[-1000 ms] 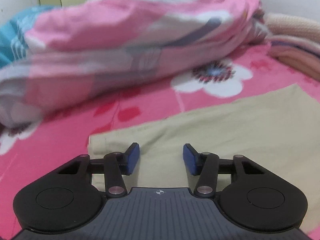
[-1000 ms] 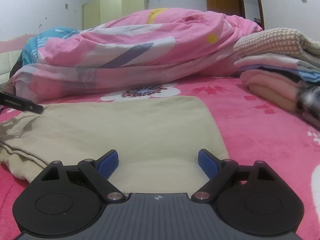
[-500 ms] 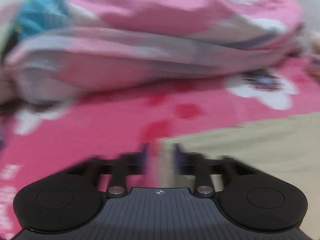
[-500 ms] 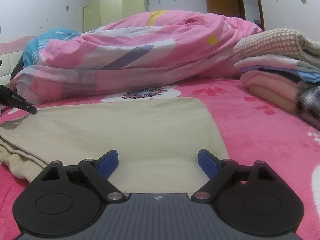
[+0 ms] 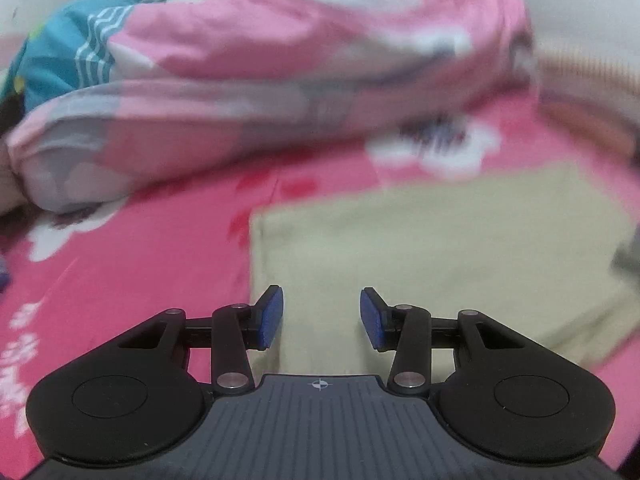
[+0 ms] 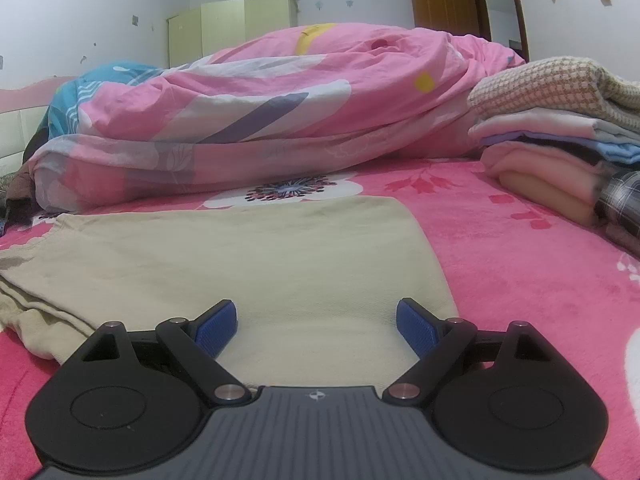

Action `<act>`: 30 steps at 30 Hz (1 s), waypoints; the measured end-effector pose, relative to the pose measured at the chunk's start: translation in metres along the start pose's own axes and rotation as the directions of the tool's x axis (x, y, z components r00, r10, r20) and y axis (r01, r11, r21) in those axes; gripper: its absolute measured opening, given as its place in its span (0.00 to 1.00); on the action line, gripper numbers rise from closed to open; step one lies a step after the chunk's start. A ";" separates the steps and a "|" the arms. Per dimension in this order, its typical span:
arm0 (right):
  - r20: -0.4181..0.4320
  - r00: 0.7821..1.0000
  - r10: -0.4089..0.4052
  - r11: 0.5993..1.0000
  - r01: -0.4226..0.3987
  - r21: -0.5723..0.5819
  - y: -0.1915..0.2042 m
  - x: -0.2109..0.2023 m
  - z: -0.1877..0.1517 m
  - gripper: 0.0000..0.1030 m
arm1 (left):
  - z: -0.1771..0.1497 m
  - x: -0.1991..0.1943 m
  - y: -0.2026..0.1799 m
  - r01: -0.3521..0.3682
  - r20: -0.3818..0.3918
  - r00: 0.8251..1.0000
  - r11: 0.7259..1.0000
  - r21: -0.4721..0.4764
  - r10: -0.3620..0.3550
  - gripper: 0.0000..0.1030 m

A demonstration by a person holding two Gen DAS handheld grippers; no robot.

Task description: Fold clothes

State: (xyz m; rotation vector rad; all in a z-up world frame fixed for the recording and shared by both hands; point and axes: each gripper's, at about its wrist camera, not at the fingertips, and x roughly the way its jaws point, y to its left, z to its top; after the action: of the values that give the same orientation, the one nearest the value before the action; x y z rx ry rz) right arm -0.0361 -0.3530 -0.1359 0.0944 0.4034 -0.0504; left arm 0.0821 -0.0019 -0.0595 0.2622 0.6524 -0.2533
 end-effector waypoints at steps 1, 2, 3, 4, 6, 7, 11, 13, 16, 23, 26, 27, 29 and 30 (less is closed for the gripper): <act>0.000 1.000 0.000 1.000 0.000 0.000 0.000 0.000 0.000 0.87 | -0.008 -0.003 0.009 -0.006 0.008 1.000 0.999 -0.036 0.006 0.50; 0.000 1.000 0.000 1.000 0.000 0.000 0.000 0.000 0.000 0.87 | -0.014 -0.008 0.022 0.006 0.021 1.000 0.996 -0.092 -0.005 0.56; 0.000 1.000 0.000 1.000 0.000 0.000 0.001 0.000 0.000 0.87 | -0.018 -0.013 0.033 0.010 0.026 1.000 0.990 -0.144 -0.006 0.56; 0.000 1.000 0.000 1.000 0.000 0.000 0.000 0.000 0.000 0.87 | -0.019 -0.019 0.040 -0.010 0.030 0.999 0.985 -0.171 0.016 0.56; 0.001 1.000 0.000 1.000 0.000 0.001 0.000 0.000 0.000 0.87 | -0.020 -0.031 0.043 -0.088 0.049 0.994 0.987 -0.132 0.095 0.55; 0.001 1.000 0.000 1.000 0.000 0.001 0.000 0.000 0.000 0.87 | -0.019 -0.036 0.043 -0.114 0.060 0.991 0.987 -0.113 0.122 0.55; 0.003 1.000 -0.001 1.000 0.001 0.001 0.000 0.000 0.000 0.87 | -0.010 -0.046 0.031 -0.074 0.115 0.990 0.992 -0.104 0.086 0.55; 0.002 1.000 -0.002 1.000 0.002 0.001 0.001 0.000 0.000 0.87 | -0.001 -0.041 0.017 -0.040 0.146 0.988 0.995 -0.094 0.054 0.55; 0.000 1.000 -0.003 1.000 0.003 0.000 0.001 0.000 0.000 0.87 | 0.015 -0.022 -0.009 0.000 0.144 0.990 0.996 -0.090 0.013 0.55; -0.004 1.000 -0.012 1.000 0.012 -0.006 0.003 -0.001 0.000 0.87 | 0.022 0.035 -0.052 0.071 0.033 0.997 0.990 -0.122 -0.068 0.59; 0.000 1.000 -0.011 1.000 0.011 -0.020 0.003 -0.007 -0.001 0.87 | 0.014 0.039 -0.059 0.046 0.045 0.998 0.992 -0.122 -0.040 0.66; 0.004 1.000 -0.005 1.000 0.005 -0.024 0.002 -0.012 -0.003 0.87 | 0.014 0.039 -0.060 0.043 0.042 0.998 0.992 -0.122 -0.038 0.67; 0.009 1.000 0.004 0.999 -0.004 -0.032 0.000 -0.022 -0.005 0.87 | 0.015 0.037 -0.059 0.046 0.035 0.999 0.990 -0.131 -0.041 0.73; 0.005 1.000 0.006 0.999 -0.006 -0.035 -0.001 -0.028 -0.006 0.87 | 0.016 0.037 -0.056 0.058 0.030 0.998 0.988 -0.145 -0.054 0.74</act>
State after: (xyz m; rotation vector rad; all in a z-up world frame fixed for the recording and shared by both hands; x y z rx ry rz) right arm -0.0642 -0.3527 -0.1300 0.0610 0.3989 -0.0379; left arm 0.1017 -0.0646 -0.0796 0.1003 0.6503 -0.2607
